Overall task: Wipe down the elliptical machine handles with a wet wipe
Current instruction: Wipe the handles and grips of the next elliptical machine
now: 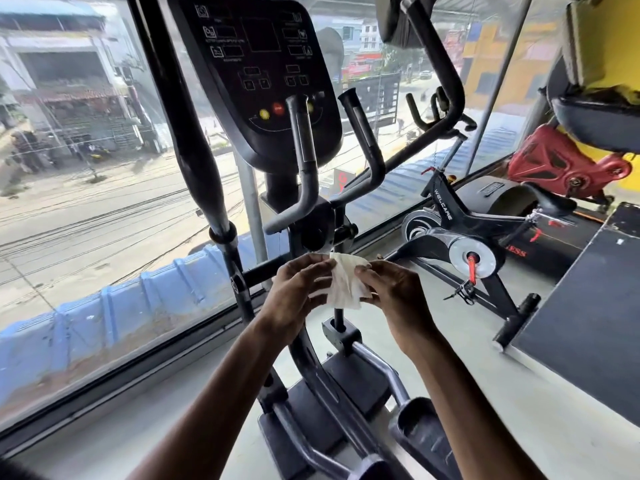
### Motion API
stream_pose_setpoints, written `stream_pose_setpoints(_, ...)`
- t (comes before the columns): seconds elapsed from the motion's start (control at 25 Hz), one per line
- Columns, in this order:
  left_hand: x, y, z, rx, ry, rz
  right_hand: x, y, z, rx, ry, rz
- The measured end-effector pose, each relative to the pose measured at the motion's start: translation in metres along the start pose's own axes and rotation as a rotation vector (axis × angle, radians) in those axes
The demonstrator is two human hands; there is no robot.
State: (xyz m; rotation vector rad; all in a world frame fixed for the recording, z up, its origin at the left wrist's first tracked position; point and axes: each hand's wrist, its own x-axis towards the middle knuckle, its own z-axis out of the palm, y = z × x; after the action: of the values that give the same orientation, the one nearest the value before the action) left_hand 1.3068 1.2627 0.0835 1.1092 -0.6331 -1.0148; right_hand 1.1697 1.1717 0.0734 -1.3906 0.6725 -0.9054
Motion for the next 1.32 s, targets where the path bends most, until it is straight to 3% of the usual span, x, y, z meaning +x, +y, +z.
stream_pose_setpoints(0.16, 0.003, -0.001, -0.003, 0.047, -0.023, 0.047, 0.005, 0.0, 0.003, -0.06, -0.009, -0.079)
stream_pose_setpoints(0.32, 0.011, -0.003, -0.01, 0.204, 0.067, 0.128, 0.011, 0.001, 0.008, -0.107, -0.036, -0.12)
stream_pose_setpoints(0.6, 0.026, -0.001, -0.026, 0.149, 0.036, 0.102, 0.033, 0.009, 0.022, -0.149, -0.05, -0.117)
stream_pose_setpoints(0.8, 0.034, -0.002, -0.042, 0.065, 0.085, 0.035, 0.054, 0.016, 0.021, -0.033, 0.043, -0.059)
stream_pose_setpoints(0.96, 0.039, 0.001, -0.046, 0.152, -0.098, -0.075, 0.059, 0.015, 0.024, 0.073, -0.135, 0.053)
stream_pose_setpoints(1.32, 0.042, -0.003, -0.044, 0.182, 0.01, 0.025, 0.068, 0.015, 0.02, 0.156, -0.081, 0.067)
